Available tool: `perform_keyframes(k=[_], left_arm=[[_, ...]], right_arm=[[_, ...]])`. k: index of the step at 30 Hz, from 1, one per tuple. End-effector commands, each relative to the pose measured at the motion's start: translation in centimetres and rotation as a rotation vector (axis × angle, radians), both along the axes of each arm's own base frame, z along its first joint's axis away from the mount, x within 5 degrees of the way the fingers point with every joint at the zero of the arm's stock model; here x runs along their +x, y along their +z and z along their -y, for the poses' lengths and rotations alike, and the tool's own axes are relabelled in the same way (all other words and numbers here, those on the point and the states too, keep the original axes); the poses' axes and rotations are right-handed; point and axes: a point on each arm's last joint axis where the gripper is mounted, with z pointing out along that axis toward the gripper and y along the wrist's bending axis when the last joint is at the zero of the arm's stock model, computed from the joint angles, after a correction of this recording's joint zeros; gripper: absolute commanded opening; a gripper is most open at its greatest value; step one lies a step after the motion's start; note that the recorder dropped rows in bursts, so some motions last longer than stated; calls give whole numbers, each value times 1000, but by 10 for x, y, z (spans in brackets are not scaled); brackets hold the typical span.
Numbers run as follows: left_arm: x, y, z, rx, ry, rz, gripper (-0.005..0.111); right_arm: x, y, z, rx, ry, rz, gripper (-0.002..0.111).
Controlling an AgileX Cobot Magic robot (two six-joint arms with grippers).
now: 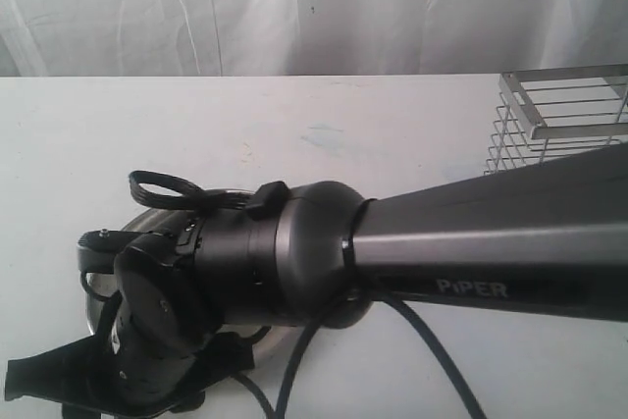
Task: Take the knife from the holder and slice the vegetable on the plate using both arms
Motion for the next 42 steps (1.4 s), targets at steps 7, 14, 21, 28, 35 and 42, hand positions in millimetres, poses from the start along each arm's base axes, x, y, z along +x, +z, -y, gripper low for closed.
perform_keyframes(k=[7, 14, 21, 28, 35, 42], left_arm=[[0, -1, 0, -9, -4, 4, 0], [0, -1, 0, -9, -4, 4, 0], [0, -1, 0, -9, -4, 4, 0], [0, -1, 0, -9, -4, 4, 0], [0, -1, 0, -9, -4, 4, 0], [0, -1, 0, -9, -4, 4, 0]], right_arm=[[5, -17, -11, -50, -34, -46, 52], [6, -30, -14, -75, -52, -59, 52], [10, -40, -19, -89, -49, -53, 47], [15, -40, -17, -112, -112, -23, 3], [12, -23, -13, -117, -58, 1, 0], [17, 49, 18, -187, 164, 228, 0]])
